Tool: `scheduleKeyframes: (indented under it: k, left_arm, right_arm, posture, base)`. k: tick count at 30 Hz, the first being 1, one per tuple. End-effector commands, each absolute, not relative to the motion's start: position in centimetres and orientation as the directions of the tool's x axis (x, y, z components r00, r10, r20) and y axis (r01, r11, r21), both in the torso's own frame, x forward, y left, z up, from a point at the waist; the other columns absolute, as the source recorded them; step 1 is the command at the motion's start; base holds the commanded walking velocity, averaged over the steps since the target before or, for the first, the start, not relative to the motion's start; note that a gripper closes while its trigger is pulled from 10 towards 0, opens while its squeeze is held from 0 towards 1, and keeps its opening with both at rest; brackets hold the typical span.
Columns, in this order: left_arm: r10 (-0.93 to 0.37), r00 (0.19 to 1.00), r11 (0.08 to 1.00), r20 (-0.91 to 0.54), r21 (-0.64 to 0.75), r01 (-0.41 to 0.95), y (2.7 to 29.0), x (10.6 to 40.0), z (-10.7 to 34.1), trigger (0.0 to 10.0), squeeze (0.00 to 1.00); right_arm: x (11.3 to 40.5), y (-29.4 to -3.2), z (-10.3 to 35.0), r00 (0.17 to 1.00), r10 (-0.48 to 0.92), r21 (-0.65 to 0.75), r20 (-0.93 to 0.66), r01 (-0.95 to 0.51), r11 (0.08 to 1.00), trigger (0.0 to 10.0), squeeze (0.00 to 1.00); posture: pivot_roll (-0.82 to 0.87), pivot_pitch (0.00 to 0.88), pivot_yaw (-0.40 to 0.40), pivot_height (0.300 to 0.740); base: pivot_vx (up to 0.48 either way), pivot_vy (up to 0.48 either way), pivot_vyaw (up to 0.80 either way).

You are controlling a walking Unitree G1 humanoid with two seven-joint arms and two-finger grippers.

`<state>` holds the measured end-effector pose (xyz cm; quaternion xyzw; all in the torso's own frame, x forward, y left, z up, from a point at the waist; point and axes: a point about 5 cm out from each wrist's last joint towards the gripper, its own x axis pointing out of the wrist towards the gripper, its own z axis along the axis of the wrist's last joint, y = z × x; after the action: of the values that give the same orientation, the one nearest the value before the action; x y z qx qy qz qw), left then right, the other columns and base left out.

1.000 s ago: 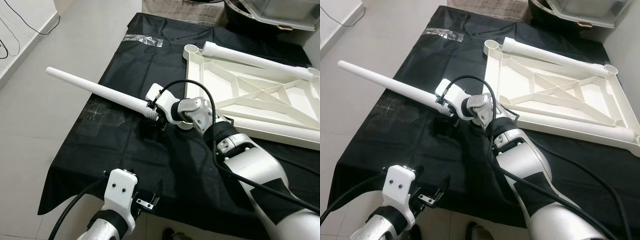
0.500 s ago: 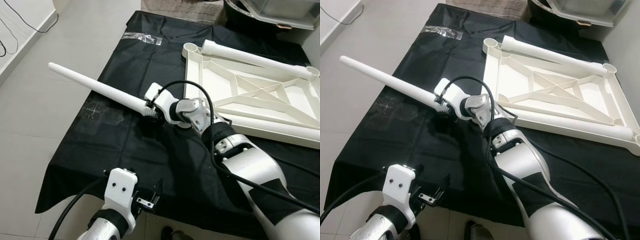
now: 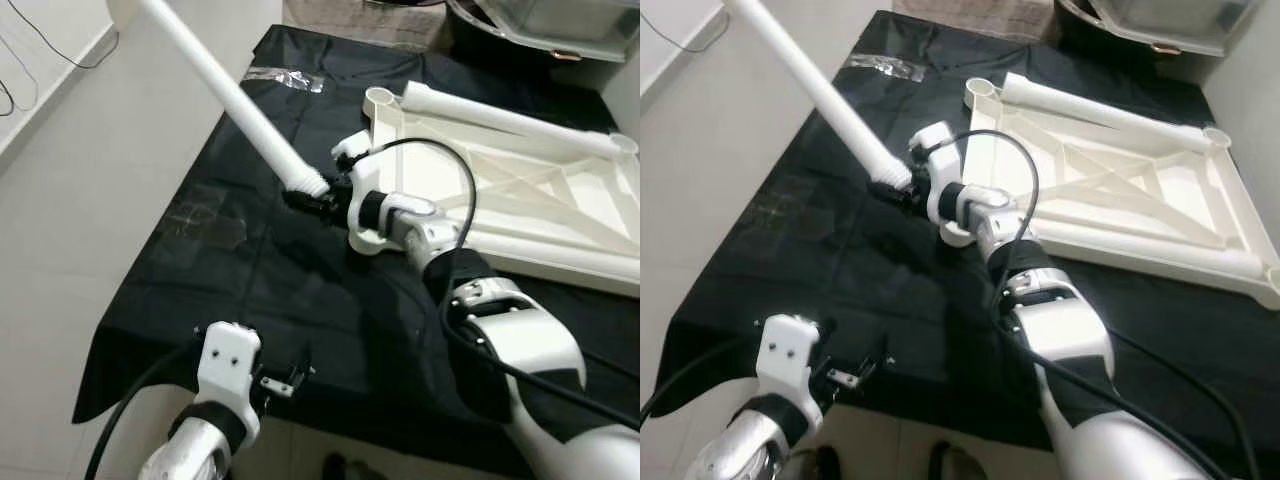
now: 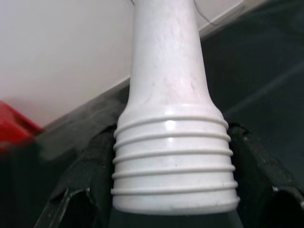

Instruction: Building children table

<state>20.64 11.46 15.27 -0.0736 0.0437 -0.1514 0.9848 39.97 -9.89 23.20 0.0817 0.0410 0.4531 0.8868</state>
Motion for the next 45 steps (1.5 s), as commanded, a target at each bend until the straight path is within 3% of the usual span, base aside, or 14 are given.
scheduleKeyframes:
  k: [1,2,3,5,8,11,12,13,15,17,20,27,35,45]
  left_arm:
    - [-0.269,0.963,0.934,-0.023,-0.249,0.255,13.3,21.6,15.7,10.0,0.00]
    - [-0.258,0.966,0.920,0.025,-0.299,0.253,14.2,22.3,16.6,10.0,1.00]
    - [-0.258,0.966,0.920,0.025,-0.299,0.253,14.2,22.3,16.6,10.0,1.00]
    - [-0.257,0.960,0.888,0.111,-0.365,0.280,15.4,23.1,18.1,10.0,1.00]
    - [-0.276,0.946,0.855,0.169,-0.405,0.322,15.9,23.5,19.2,10.0,1.00]
    - [-0.285,0.940,0.843,0.186,-0.419,0.338,16.0,23.6,19.5,10.0,1.00]
    - [-0.317,0.924,0.808,0.212,-0.449,0.381,15.8,23.6,19.9,10.0,0.00]
    - [-0.317,0.924,0.808,0.212,-0.449,0.381,15.8,23.6,19.9,10.0,0.00]
    - [-0.417,0.872,0.725,0.255,-0.486,0.489,15.2,23.3,20.5,10.0,0.00]
    - [-0.417,0.872,0.725,0.255,-0.486,0.489,15.2,23.3,20.5,10.0,0.00]
    - [-0.518,0.803,0.628,0.295,-0.506,0.591,14.7,22.7,21.0,10.0,0.00]
    - [-0.602,0.706,0.477,0.373,-0.542,0.692,15.1,21.7,21.6,10.0,0.00]
    - [-0.600,0.725,0.485,0.338,-0.566,0.666,15.2,21.8,20.8,10.0,0.00]
    - [-0.621,0.695,0.448,0.363,-0.562,0.695,16.0,21.3,21.7,10.0,0.00]
  right_arm:
    - [38.2,-11.2,22.2,0.474,0.875,0.328,0.098,-0.846,0.421,0.0,0.00]
    - [36.7,-11.9,21.4,0.408,0.902,0.389,0.140,-0.860,0.329,0.0,0.00]
    - [36.7,-11.9,21.4,0.408,0.902,0.389,0.140,-0.860,0.329,0.0,0.00]
    - [34.0,-12.7,19.9,0.330,0.924,0.452,0.193,-0.866,0.214,0.0,0.00]
    - [32.2,-13.1,18.7,0.289,0.926,0.508,0.241,-0.851,0.133,0.0,0.00]
    - [31.6,-13.2,18.4,0.275,0.925,0.528,0.262,-0.843,0.102,0.0,0.00]
    - [31.0,-13.2,18.2,0.256,0.924,0.545,0.285,-0.836,0.063,0.0,0.00]
    - [31.0,-13.2,18.2,0.256,0.924,0.545,0.285,-0.836,0.063,0.0,0.00]
    - [29.9,-12.9,17.6,0.236,0.921,0.594,0.311,-0.804,0.006,0.0,0.00]
    - [29.9,-12.9,17.6,0.236,0.921,0.594,0.311,-0.804,0.006,0.0,0.00]
    - [28.8,-12.5,17.1,0.213,0.924,0.629,0.316,-0.776,-0.036,0.0,0.00]
    - [26.8,-12.1,16.3,0.167,0.933,0.674,0.320,-0.732,-0.100,0.0,0.00]
    - [25.0,-11.7,16.2,0.087,0.945,0.679,0.315,-0.716,-0.160,0.0,0.00]
    - [23.2,-12.3,15.5,0.009,0.971,0.686,0.240,-0.709,-0.163,0.0,0.00]
  posture:
    - [0.09,0.102,-0.097,0.740]
    - [0.09,0.097,-0.095,0.740]
    - [0.09,0.097,-0.095,0.740]
    - [0.09,0.070,-0.083,0.740]
    - [0.09,0.055,-0.070,0.740]
    - [0.09,0.047,-0.070,0.740]
    - [0.10,0.044,-0.071,0.740]
    - [0.10,0.044,-0.071,0.740]
    - [0.09,0.036,-0.068,0.740]
    - [0.09,0.036,-0.068,0.740]
    - [0.10,0.027,-0.071,0.740]
    - [0.10,0.027,-0.073,0.740]
    - [0.09,0.038,-0.069,0.740]
    - [0.10,0.044,-0.075,0.740]
  base:
    - [0.000,0.000,0.00]
    - [0.000,0.000,0.00]
    - [0.000,0.000,0.00]
    - [0.000,0.000,0.00]
    - [0.000,0.000,0.00]
    - [0.000,0.000,0.00]
    - [0.000,0.000,0.00]
    - [0.000,0.000,0.00]
    - [0.000,0.000,0.00]
    - [0.000,0.000,0.00]
    - [0.000,0.000,0.00]
    - [0.000,0.000,0.00]
    - [0.000,0.000,0.00]
    - [0.000,0.000,0.00]
